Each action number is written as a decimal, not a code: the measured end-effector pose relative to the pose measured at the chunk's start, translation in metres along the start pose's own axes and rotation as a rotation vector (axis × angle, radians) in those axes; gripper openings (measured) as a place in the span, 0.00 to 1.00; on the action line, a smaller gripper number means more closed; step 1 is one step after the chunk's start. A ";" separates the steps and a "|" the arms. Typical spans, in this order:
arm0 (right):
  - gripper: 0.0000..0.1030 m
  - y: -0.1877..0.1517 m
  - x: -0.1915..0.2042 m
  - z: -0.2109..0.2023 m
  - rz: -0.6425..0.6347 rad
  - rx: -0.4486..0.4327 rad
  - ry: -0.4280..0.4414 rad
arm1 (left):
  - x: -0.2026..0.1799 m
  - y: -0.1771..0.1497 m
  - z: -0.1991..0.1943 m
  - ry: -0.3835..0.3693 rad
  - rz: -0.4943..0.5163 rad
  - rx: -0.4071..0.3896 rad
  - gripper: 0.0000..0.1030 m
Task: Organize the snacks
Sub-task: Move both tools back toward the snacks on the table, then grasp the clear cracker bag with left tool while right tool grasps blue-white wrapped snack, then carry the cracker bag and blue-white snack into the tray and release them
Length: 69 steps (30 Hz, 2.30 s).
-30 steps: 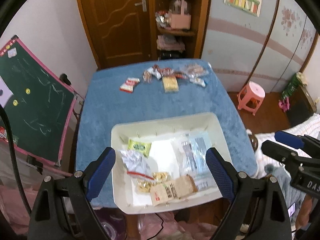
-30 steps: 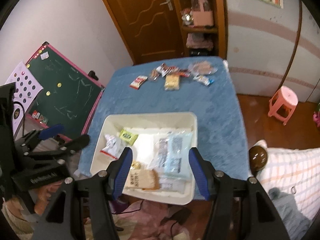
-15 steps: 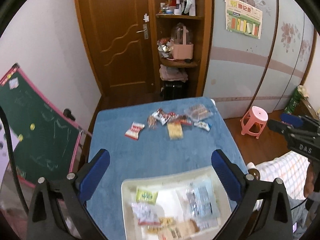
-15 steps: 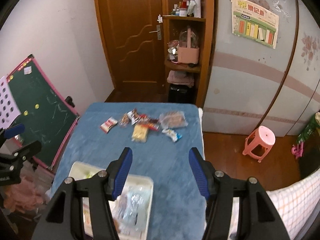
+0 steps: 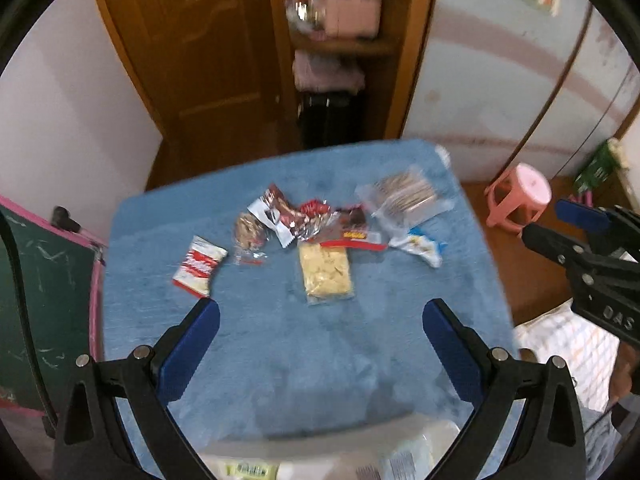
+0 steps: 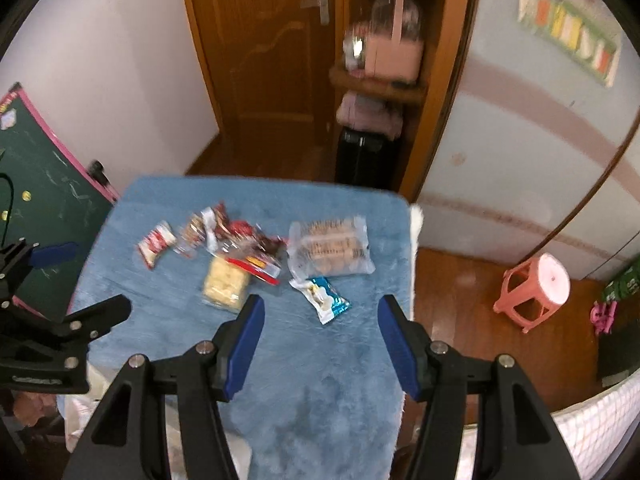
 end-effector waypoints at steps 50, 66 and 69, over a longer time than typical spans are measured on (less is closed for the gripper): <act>0.33 -0.077 0.089 -0.002 -0.112 0.064 0.132 | 0.039 -0.077 -0.015 -0.134 -0.166 0.070 0.55; 0.34 -0.127 0.118 -0.146 -0.085 -0.106 0.184 | 0.024 -0.178 -0.165 -0.120 -0.093 -0.106 0.55; 0.34 -0.138 0.123 -0.171 -0.069 -0.133 0.192 | 0.020 -0.194 -0.180 -0.132 -0.091 -0.133 0.55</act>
Point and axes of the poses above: each gripper's, at about its wrist camera, not at the fingertips, and z roughly the way its jaws point, x to its left, y to its top, the point moved 4 cm from there along z, roughly the way its jaws point, and after that the axes turned 6 degrees about -y, right-handed, at the moved point
